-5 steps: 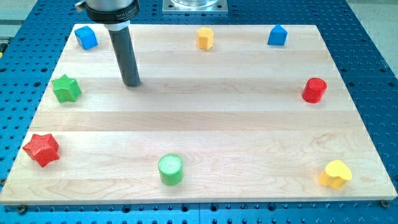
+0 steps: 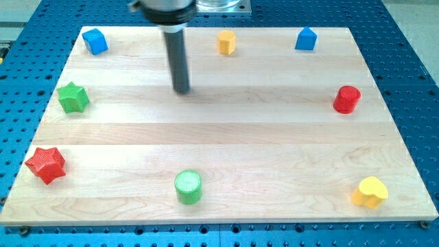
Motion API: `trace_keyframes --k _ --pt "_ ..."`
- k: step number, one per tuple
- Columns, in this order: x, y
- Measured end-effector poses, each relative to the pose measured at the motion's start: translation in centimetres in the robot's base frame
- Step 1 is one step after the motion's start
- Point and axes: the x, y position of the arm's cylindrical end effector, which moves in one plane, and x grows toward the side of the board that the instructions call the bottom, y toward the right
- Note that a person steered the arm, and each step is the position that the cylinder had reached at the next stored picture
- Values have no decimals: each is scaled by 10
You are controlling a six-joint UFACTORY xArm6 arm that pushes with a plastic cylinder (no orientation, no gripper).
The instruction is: Locate your arm at the top right corner of the board
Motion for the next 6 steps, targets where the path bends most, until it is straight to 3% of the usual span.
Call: trace_keyframes --k 2,3,4,5,6 --pt "-32 178" --pt "-32 179" --pt "-33 220" --pt "-74 285" --pt "-127 309"
